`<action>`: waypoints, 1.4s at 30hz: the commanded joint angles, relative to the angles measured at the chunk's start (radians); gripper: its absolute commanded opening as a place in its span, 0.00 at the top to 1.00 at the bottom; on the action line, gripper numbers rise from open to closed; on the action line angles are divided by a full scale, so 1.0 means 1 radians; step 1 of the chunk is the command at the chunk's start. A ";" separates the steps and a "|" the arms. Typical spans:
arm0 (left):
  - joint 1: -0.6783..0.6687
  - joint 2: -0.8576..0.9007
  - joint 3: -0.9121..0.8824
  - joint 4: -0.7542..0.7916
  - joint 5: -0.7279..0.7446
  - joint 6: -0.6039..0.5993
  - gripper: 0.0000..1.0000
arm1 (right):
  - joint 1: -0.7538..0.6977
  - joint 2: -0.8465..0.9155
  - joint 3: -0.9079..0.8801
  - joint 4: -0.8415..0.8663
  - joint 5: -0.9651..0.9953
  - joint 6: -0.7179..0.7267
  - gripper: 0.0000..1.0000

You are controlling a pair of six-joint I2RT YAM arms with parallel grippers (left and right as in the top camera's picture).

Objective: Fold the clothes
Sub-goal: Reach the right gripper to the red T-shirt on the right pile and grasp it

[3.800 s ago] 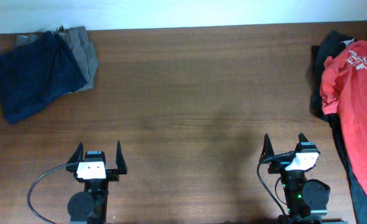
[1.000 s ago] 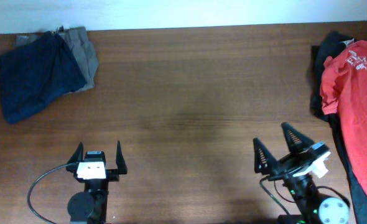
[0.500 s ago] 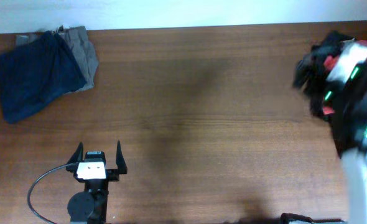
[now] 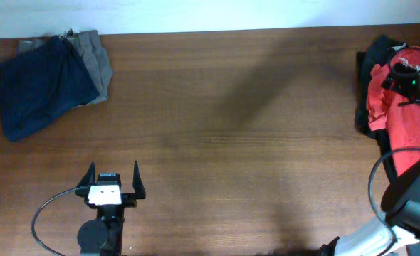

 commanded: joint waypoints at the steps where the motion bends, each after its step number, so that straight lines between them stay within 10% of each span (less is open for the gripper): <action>1: 0.005 -0.004 -0.005 0.000 0.010 0.013 0.01 | -0.029 0.040 0.018 0.019 0.023 -0.008 0.08; 25: 0.005 -0.004 -0.005 0.000 0.010 0.013 0.01 | 0.031 0.169 0.006 0.087 0.127 -0.120 0.21; 38: 0.005 -0.004 -0.005 0.000 0.010 0.013 0.01 | 0.039 0.203 0.006 0.095 0.172 -0.120 0.43; 42: 0.005 -0.004 -0.005 0.000 0.011 0.013 0.01 | 0.039 0.213 0.006 0.101 0.172 -0.119 0.69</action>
